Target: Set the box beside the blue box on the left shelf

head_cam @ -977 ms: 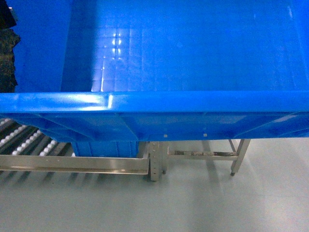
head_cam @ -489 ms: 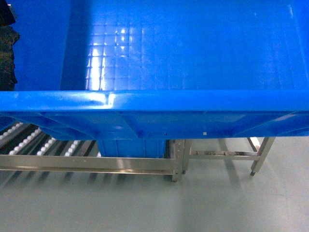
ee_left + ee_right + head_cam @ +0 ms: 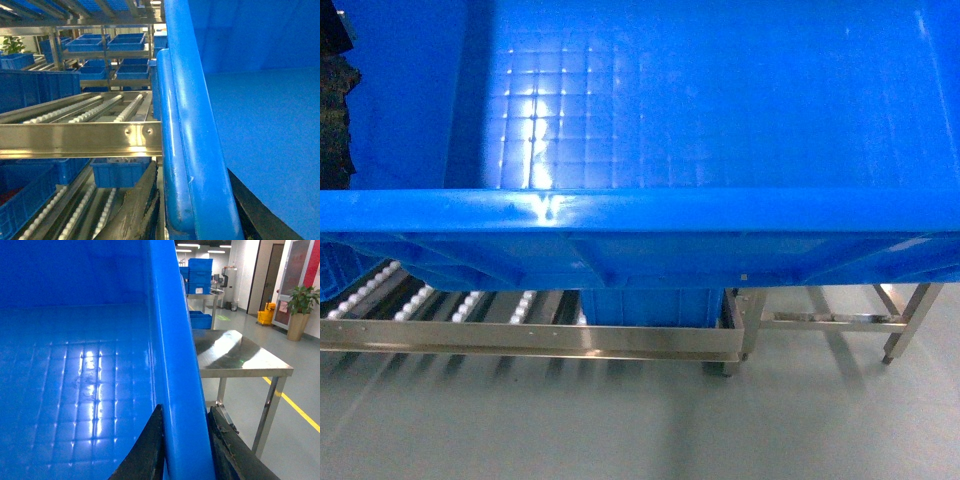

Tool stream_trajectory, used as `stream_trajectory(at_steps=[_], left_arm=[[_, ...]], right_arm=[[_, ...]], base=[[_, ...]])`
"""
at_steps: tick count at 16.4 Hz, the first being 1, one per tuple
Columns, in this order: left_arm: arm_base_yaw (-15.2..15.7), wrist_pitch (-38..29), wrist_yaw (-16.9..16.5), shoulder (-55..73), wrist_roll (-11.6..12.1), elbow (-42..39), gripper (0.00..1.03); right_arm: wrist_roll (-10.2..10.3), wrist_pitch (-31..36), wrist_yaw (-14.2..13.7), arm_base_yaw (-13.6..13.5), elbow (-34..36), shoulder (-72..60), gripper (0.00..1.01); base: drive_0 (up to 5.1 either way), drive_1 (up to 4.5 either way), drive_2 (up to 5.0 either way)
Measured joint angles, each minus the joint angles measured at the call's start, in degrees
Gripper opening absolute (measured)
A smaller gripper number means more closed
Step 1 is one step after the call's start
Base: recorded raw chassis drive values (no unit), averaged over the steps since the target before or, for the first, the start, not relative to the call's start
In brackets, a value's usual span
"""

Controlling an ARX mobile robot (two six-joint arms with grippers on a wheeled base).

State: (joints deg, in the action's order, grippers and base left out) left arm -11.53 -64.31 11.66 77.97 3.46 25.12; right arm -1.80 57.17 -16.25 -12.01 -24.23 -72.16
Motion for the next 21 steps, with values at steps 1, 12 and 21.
stream_trajectory(at_steps=[1, 12, 21], left_arm=[[0.0, -0.02, 0.0, 0.0, -0.02, 0.0, 0.29], [0.0, -0.02, 0.07, -0.02, 0.0, 0.0, 0.29], [-0.02, -0.04, 0.07, -0.02, 0.0, 0.0, 0.29]], right_arm=[[-0.02, 0.13, -0.02, 0.0, 0.0, 0.0, 0.17], [-0.02, 0.04, 0.0, 0.0, 0.0, 0.0, 0.17], [-0.04, 0.09, -0.04, 0.0, 0.0, 0.0, 0.17]], base=[[-4.9, 2.5, 2.5], [-5.0, 2.42, 2.4], [-5.0, 2.45, 2.5]])
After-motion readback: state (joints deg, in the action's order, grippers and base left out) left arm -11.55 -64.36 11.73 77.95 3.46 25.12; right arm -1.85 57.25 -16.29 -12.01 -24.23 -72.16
